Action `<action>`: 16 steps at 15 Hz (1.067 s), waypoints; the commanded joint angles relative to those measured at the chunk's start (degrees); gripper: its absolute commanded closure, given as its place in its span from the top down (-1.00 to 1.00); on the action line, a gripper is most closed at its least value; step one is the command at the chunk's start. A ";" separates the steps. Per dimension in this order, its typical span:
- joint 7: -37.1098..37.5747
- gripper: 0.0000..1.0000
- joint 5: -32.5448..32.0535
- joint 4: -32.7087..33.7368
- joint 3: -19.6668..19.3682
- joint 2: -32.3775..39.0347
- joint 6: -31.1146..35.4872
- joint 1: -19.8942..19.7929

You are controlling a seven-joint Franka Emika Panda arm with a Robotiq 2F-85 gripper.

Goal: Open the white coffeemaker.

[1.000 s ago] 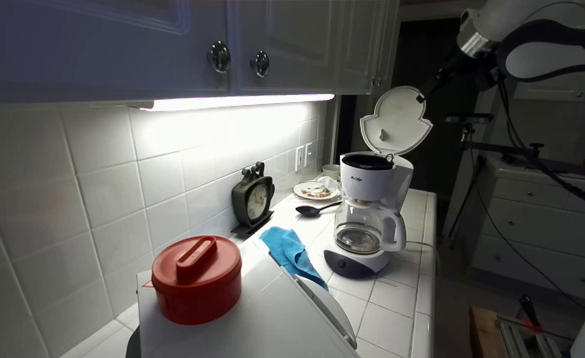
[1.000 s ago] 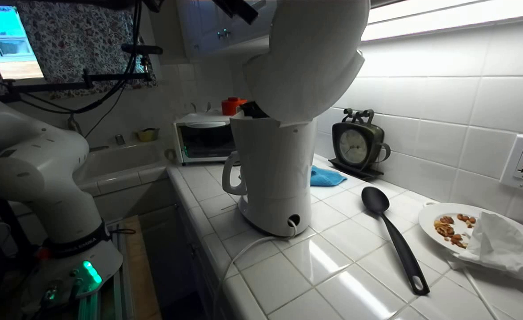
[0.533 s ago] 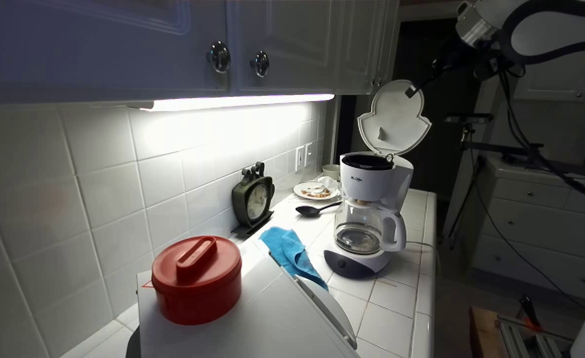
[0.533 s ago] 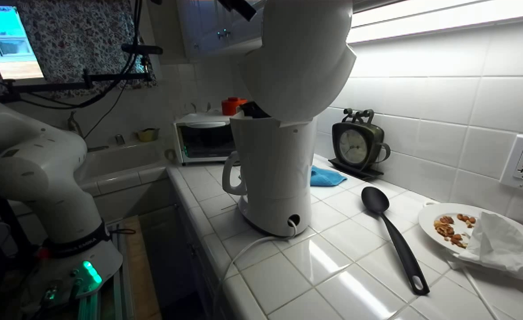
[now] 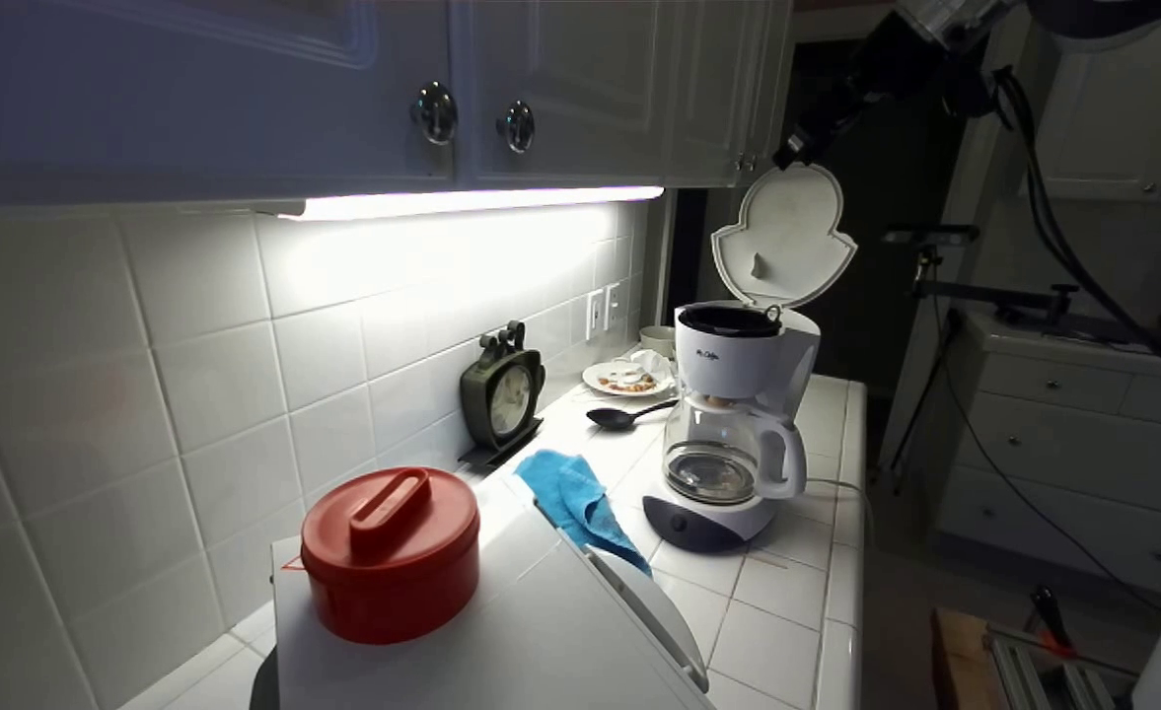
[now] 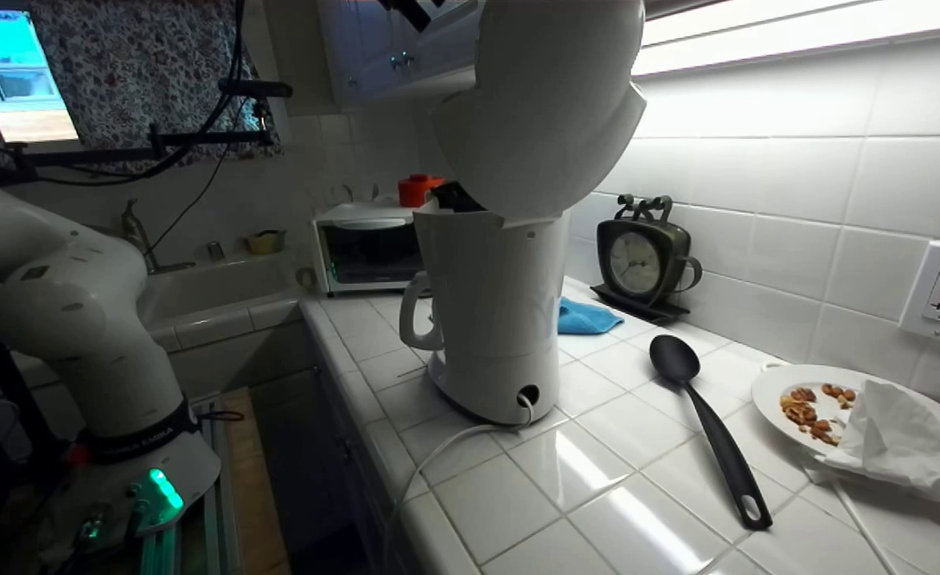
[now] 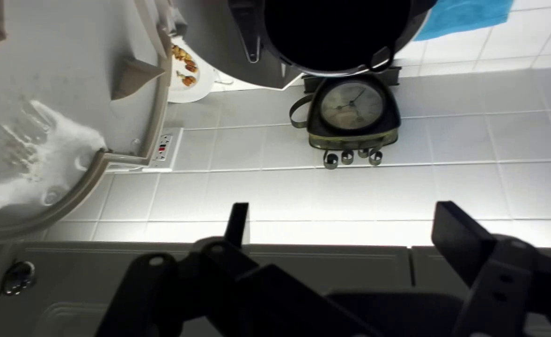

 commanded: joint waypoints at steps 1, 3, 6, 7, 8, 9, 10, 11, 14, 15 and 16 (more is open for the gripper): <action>-2.14 1.00 4.79 3.38 1.10 -0.12 -8.73 1.72; -1.70 1.00 2.54 5.01 2.99 0.16 -15.93 0.54; -2.22 1.00 0.45 6.77 4.65 0.10 -25.32 0.16; -2.55 1.00 0.01 7.03 4.88 0.05 -27.16 0.25; -2.64 1.00 -0.59 7.23 5.18 0.04 -28.41 0.17; -2.75 1.00 -0.76 6.76 5.15 -0.30 -28.15 0.35; -2.11 1.00 -1.49 6.49 5.48 -0.42 -27.81 0.04; -1.77 1.00 -2.17 5.70 5.73 -1.08 -26.22 0.01; -1.43 1.00 -1.51 6.36 5.27 0.12 -26.40 0.65; -1.44 1.00 -1.50 6.34 5.27 0.14 -26.40 0.68; -1.44 1.00 -1.50 6.33 5.26 0.20 -26.40 0.68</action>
